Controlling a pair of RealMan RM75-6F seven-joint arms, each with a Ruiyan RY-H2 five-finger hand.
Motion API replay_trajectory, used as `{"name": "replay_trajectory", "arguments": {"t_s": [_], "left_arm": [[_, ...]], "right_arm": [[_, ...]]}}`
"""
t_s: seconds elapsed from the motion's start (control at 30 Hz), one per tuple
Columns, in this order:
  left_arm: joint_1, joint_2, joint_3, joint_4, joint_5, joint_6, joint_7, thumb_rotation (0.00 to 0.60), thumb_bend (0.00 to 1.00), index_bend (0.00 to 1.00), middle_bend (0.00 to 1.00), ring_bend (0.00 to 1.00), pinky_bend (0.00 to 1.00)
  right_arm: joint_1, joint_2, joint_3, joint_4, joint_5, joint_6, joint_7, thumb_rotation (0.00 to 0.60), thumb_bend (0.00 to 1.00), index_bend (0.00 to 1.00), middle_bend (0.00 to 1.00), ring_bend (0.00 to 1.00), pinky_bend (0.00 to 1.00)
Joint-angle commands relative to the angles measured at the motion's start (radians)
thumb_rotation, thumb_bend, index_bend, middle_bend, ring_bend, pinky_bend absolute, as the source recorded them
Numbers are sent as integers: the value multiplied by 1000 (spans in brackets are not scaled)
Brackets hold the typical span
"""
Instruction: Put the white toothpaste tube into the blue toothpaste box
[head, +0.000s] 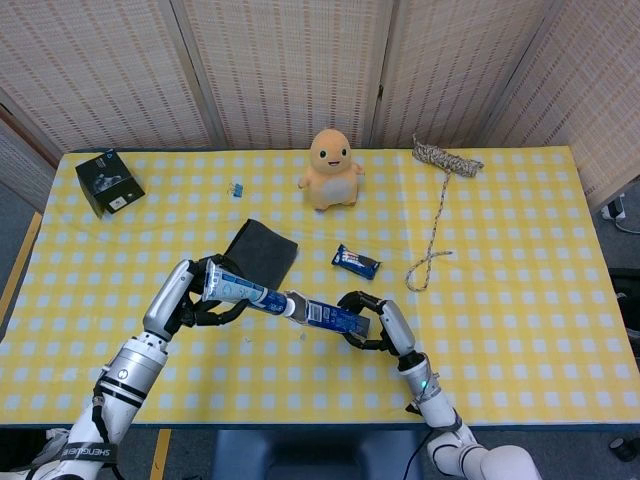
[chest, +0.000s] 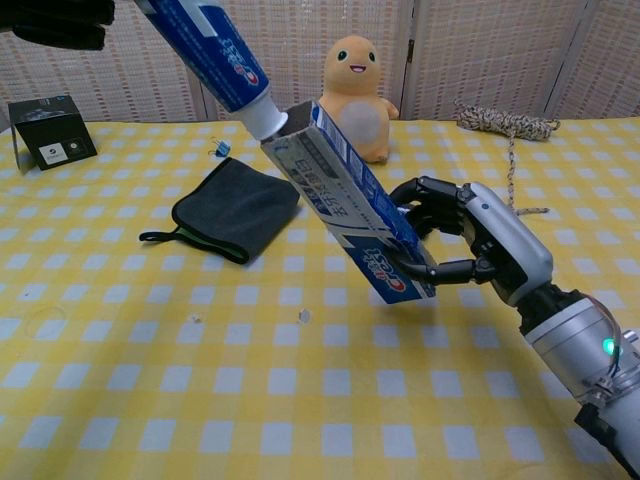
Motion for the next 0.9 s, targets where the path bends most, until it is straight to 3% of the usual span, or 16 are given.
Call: {"name": "replay_trajectory", "arguments": {"t_s": [0.03, 0.47, 0.73, 0.9], "left_arm": [[-4, -5, 1, 2, -4, 1, 0, 600, 567, 970, 1000, 1000, 1000], [-28, -52, 17, 23, -19, 13, 27, 600, 567, 969, 1000, 1000, 1000], [-19, -74, -19, 14, -22, 62, -13, 600, 566, 970, 1000, 1000, 1000], [-11, -60, -13, 0, -22, 34, -32, 600, 566, 969, 1000, 1000, 1000]], "right_arm": [[2, -2, 1, -2, 1, 2, 1, 600, 354, 461, 403, 467, 487], [16, -18, 21, -44, 16, 7, 22, 600, 354, 460, 403, 468, 486], [8, -18, 23, -44, 21, 15, 31, 600, 354, 461, 403, 469, 487], [5, -24, 31, -41, 26, 26, 50, 600, 354, 461, 403, 469, 487]]}}
